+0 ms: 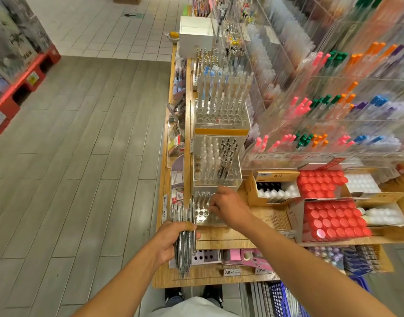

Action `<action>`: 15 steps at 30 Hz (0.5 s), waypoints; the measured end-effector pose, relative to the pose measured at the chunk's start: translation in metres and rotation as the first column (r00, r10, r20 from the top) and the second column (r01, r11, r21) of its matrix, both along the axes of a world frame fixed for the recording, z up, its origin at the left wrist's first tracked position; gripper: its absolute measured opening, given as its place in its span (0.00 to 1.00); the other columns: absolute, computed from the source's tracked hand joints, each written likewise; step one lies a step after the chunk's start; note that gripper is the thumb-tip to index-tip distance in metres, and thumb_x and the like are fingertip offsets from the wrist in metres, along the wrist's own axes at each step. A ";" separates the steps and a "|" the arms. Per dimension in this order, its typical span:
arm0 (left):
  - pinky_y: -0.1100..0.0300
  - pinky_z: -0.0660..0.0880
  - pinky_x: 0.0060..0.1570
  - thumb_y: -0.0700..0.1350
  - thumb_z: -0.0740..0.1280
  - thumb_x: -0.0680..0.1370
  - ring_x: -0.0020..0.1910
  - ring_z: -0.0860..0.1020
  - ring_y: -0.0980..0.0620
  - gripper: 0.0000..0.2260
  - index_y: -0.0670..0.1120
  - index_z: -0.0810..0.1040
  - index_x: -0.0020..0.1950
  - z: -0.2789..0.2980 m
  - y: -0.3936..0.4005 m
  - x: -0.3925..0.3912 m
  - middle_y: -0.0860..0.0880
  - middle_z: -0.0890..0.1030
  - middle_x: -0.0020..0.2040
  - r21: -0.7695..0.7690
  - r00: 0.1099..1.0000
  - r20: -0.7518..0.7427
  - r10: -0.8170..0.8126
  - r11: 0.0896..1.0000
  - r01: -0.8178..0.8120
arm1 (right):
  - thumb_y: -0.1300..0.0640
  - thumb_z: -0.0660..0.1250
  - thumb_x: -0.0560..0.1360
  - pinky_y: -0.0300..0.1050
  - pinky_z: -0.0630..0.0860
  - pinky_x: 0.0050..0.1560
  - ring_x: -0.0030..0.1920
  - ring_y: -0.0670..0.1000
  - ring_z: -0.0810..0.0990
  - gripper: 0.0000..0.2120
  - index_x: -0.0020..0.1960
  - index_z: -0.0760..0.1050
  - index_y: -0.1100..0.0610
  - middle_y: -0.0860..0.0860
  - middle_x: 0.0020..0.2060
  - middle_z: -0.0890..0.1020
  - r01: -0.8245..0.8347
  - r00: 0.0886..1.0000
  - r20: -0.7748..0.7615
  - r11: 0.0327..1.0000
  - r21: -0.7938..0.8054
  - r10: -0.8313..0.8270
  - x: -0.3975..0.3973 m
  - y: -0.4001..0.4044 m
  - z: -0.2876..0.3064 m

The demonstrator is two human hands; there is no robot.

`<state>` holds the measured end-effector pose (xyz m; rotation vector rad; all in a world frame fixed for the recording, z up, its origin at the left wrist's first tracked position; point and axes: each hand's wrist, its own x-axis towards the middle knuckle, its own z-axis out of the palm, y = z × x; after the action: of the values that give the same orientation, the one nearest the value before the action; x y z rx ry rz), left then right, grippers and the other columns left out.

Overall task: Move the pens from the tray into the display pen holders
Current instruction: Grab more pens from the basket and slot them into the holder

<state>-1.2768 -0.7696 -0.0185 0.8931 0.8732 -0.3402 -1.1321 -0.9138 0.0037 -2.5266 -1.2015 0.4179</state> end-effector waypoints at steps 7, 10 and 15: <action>0.52 0.82 0.32 0.34 0.77 0.65 0.39 0.85 0.41 0.22 0.32 0.76 0.56 0.009 -0.006 0.004 0.36 0.83 0.39 -0.037 0.997 0.048 -0.059 0.997 0.061 | 0.56 0.67 0.78 0.44 0.76 0.43 0.39 0.47 0.79 0.07 0.54 0.79 0.56 0.50 0.44 0.83 0.343 0.720 -0.671 0.931 0.123 -0.177 -0.004 0.005 0.015; 0.52 0.82 0.32 0.34 0.77 0.65 0.39 0.85 0.42 0.23 0.32 0.76 0.57 0.010 -0.005 0.007 0.36 0.83 0.40 -0.036 0.995 0.062 -0.076 0.996 0.078 | 0.60 0.65 0.79 0.42 0.73 0.36 0.34 0.46 0.76 0.08 0.57 0.76 0.59 0.50 0.40 0.81 0.470 0.414 -0.891 0.882 0.034 -0.187 -0.005 0.002 0.019; 0.53 0.82 0.34 0.35 0.77 0.66 0.37 0.84 0.43 0.19 0.33 0.78 0.55 0.012 -0.008 0.008 0.36 0.83 0.40 -0.032 0.991 0.080 -0.106 0.994 0.109 | 0.62 0.64 0.79 0.40 0.73 0.36 0.35 0.46 0.76 0.10 0.59 0.75 0.63 0.52 0.43 0.79 0.527 0.362 -0.911 0.850 0.024 -0.198 -0.007 0.001 0.019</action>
<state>-1.2690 -0.7780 -0.0069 0.9163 0.7465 -0.4104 -1.1390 -0.9124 0.0232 -1.7000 -0.2034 1.1397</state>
